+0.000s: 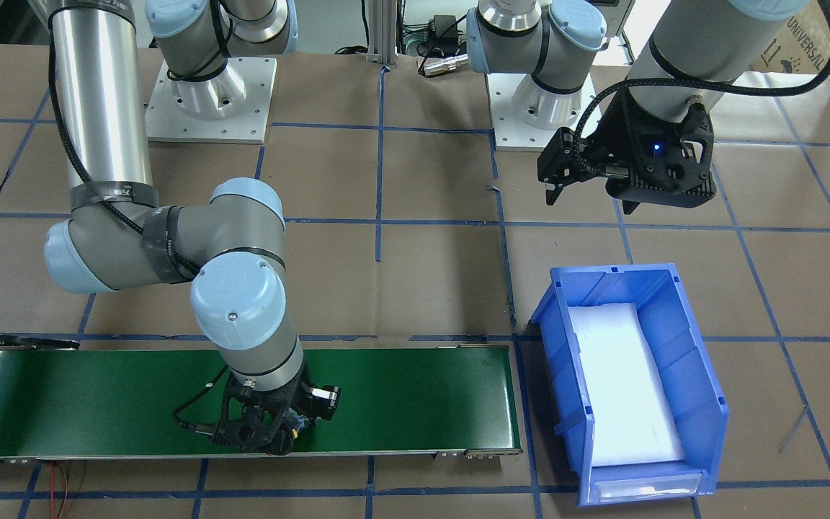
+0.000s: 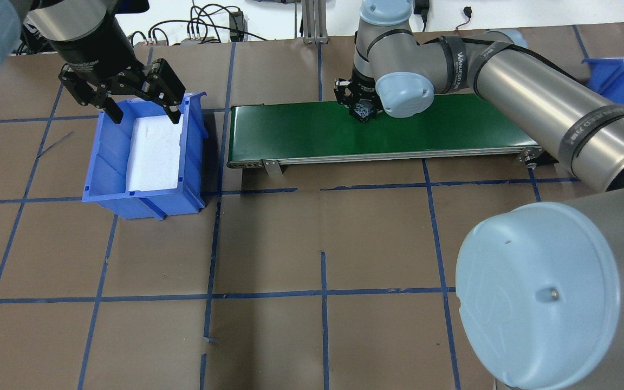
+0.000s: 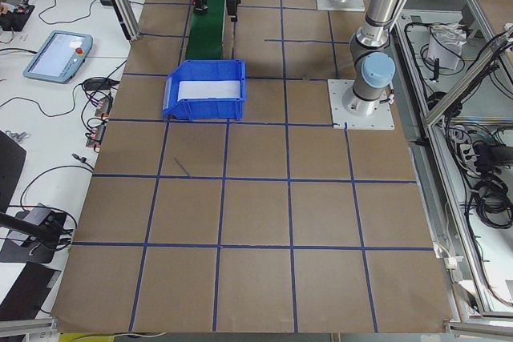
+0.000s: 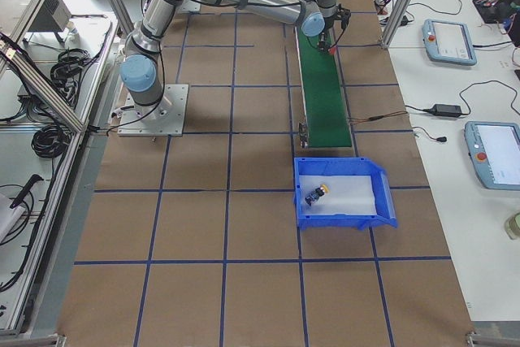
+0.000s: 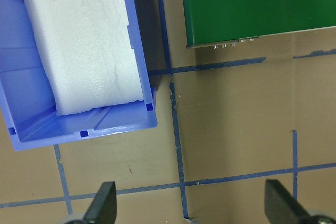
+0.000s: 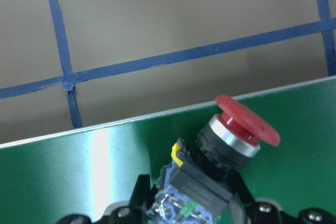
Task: Transport two buttons from left to right
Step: 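Lift the red button off the belt with the right gripper, then carry the red button over the blue bin beside the yellow button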
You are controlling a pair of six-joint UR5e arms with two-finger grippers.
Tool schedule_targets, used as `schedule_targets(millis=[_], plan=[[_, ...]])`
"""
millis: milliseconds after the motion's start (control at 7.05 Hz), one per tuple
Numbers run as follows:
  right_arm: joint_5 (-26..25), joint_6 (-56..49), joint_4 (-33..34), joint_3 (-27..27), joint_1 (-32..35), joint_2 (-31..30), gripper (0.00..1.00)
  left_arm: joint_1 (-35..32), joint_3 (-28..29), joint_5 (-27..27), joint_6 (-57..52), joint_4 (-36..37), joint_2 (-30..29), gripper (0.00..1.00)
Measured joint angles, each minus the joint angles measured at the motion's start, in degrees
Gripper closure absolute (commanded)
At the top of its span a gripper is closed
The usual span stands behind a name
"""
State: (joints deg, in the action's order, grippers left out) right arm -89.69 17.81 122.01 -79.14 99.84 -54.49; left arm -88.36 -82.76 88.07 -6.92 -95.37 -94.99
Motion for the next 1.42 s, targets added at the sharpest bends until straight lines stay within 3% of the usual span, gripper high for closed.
schedule_targets(millis=[709, 1134, 1418], plan=[[-2.79, -36.96, -11.04, -2.43, -11.86, -9.96, 0.89, -0.44, -0.59, 0.08, 0.06, -0.69, -0.14, 0.00], [-2.97, -56.79, -12.32, -9.16, -24.54, -17.68, 0.87, -0.26, -0.38, -0.11, 0.06, -1.71, -0.17, 0.00], [-3.02, -63.18, -12.23, -10.31, -34.10, -18.18, 0.87, -0.30, -0.58, -0.41, 0.01, -2.05, -0.40, 0.00]])
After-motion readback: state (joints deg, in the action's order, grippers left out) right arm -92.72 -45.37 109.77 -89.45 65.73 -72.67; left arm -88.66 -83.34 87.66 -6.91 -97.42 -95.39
